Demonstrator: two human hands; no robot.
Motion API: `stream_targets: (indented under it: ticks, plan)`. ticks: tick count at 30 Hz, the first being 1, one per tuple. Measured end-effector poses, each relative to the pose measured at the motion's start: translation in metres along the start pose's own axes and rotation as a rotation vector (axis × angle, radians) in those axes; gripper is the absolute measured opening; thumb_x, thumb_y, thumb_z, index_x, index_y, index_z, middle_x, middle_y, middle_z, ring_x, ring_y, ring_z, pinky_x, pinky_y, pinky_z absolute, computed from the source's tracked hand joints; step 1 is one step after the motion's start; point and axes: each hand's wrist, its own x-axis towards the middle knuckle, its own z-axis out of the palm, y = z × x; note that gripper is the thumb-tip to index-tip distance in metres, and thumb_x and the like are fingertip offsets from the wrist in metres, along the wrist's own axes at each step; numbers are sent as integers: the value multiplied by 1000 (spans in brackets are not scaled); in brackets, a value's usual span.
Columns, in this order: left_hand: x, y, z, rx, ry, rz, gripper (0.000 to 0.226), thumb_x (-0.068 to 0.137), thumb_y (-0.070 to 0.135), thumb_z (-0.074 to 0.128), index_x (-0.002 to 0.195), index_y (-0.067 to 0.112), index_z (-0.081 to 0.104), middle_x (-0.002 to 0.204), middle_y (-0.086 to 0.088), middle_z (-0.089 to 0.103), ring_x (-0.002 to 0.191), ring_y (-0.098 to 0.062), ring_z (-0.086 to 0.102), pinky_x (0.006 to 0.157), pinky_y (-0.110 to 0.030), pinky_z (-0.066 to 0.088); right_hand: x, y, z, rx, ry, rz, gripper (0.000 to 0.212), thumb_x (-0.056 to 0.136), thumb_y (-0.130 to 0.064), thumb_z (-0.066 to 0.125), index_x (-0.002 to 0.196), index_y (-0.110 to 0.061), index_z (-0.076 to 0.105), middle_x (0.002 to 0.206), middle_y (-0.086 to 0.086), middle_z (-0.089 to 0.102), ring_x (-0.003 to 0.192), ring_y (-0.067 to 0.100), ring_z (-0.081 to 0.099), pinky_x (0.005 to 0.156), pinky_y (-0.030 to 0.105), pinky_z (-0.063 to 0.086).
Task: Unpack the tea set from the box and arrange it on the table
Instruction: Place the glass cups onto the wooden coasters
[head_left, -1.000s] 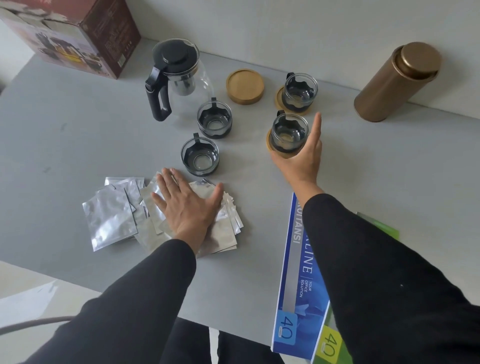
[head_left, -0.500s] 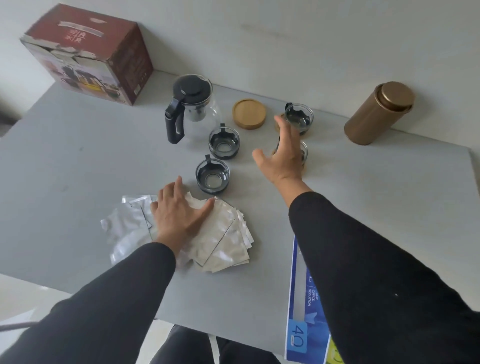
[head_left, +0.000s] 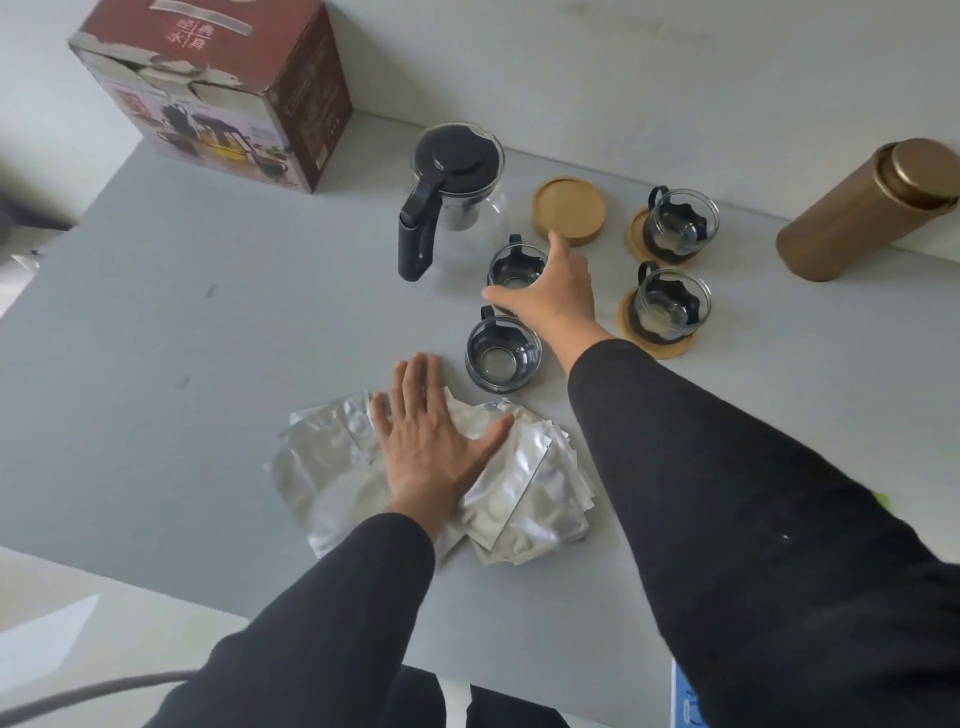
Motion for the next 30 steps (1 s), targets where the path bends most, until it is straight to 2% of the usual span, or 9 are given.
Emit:
stream_targets:
  ticks: [4, 6, 11, 16, 26, 30]
  plan:
    - [1, -1, 0, -8, -8, -6, 113, 69, 89, 24, 154, 18, 2, 160, 4, -1, 148, -14, -10, 119, -46, -2, 4, -4, -2, -29, 48, 14, 82, 64, -36, 77, 133, -8, 41, 129, 9, 51, 120, 24, 48, 94, 28, 41]
    - [1, -1, -1, -12, -16, 0, 112, 70, 88, 27, 154, 18, 2, 160, 4, -2, 148, -14, -11, 119, -46, -5, 1, -3, -7, -10, 97, 45, 80, 64, -37, 77, 131, -8, 43, 127, 8, 52, 117, 23, 50, 92, 29, 42]
    - [0, 0, -2, -11, -32, -2, 112, 68, 88, 30, 153, 21, 1, 160, 4, -2, 147, -15, -11, 119, -44, -8, -21, 16, -30, -15, 152, 97, 84, 66, -35, 75, 137, -9, 38, 131, 9, 48, 121, 24, 47, 96, 30, 41]
    - [0, 1, -1, -18, -32, 6, 111, 69, 87, 31, 153, 21, 4, 160, 4, 0, 147, -15, -9, 119, -44, -5, -55, 37, -42, -70, 131, 106, 86, 68, -30, 77, 140, -9, 34, 138, 11, 39, 127, 24, 40, 102, 28, 34]
    - [-2, 2, 0, -28, -4, 24, 110, 69, 86, 34, 153, 19, 8, 159, 1, 6, 148, -17, -4, 119, -45, -1, -96, 65, -36, -31, 136, 181, 87, 64, -26, 78, 140, -13, 36, 137, 8, 42, 126, 23, 42, 101, 27, 36]
    - [-2, 2, 0, -22, -8, 23, 111, 69, 86, 33, 153, 18, 7, 160, 2, 5, 148, -17, -5, 119, -46, -1, -98, 63, -39, -73, 114, 122, 89, 69, -27, 75, 144, -14, 28, 144, 8, 36, 132, 23, 34, 106, 28, 30]
